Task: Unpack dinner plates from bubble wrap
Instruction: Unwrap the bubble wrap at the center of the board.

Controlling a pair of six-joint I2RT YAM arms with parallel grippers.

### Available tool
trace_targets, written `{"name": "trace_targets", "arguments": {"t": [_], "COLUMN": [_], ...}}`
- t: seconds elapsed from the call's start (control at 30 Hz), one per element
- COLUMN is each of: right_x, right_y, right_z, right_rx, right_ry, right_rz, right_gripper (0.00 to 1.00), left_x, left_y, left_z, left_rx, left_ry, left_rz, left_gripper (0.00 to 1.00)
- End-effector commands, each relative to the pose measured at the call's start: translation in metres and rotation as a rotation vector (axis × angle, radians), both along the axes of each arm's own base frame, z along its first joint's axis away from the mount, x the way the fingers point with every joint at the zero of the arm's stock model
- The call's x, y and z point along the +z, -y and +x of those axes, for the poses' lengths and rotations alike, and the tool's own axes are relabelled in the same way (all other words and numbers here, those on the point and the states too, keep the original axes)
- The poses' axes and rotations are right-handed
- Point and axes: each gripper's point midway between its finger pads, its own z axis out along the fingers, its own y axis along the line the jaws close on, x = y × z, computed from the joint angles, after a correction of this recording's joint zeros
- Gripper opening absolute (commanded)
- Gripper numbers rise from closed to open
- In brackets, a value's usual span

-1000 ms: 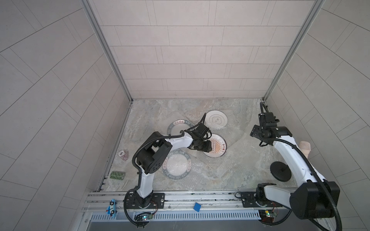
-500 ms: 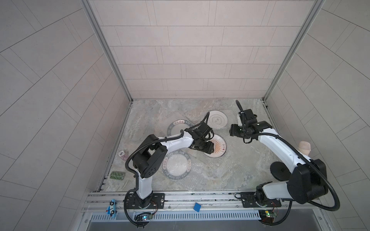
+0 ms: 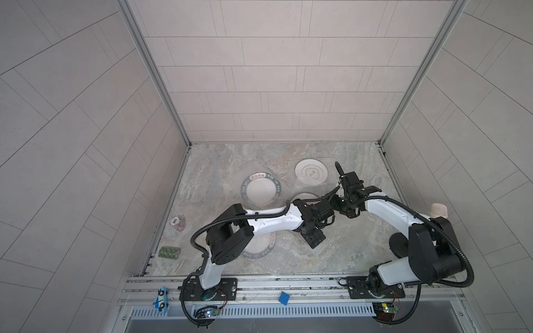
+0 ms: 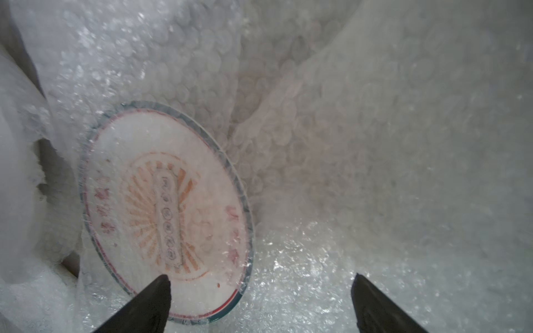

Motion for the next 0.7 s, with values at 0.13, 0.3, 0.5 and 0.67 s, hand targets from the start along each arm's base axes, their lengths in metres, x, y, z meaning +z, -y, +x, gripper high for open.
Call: {"name": "trace_targets", "arguments": {"t": [0.13, 0.3, 0.5, 0.67], "right_x": [-0.001, 0.000, 0.003, 0.002], "right_y": [0.007, 0.016, 0.021, 0.023], "right_z": [-0.015, -0.022, -0.025, -0.027], "right_rx": [-0.058, -0.084, -0.092, -0.096], "right_ry": [-0.005, -0.010, -0.003, -0.005], "right_rz": [0.059, 0.081, 0.087, 0.096], "right_gripper": [1.00, 1.00, 1.00, 1.00], "left_x": [-0.002, -0.007, -0.010, -0.013], "left_y": [-0.004, 0.000, 0.003, 0.005], "left_z": [0.024, 0.033, 0.040, 0.042], "left_rx": [0.077, 0.121, 0.152, 0.173], "left_ry": [0.125, 0.165, 0.194, 0.218], "left_rz": [0.072, 0.076, 0.085, 0.096], "left_gripper": [0.86, 0.80, 0.77, 0.72]}}
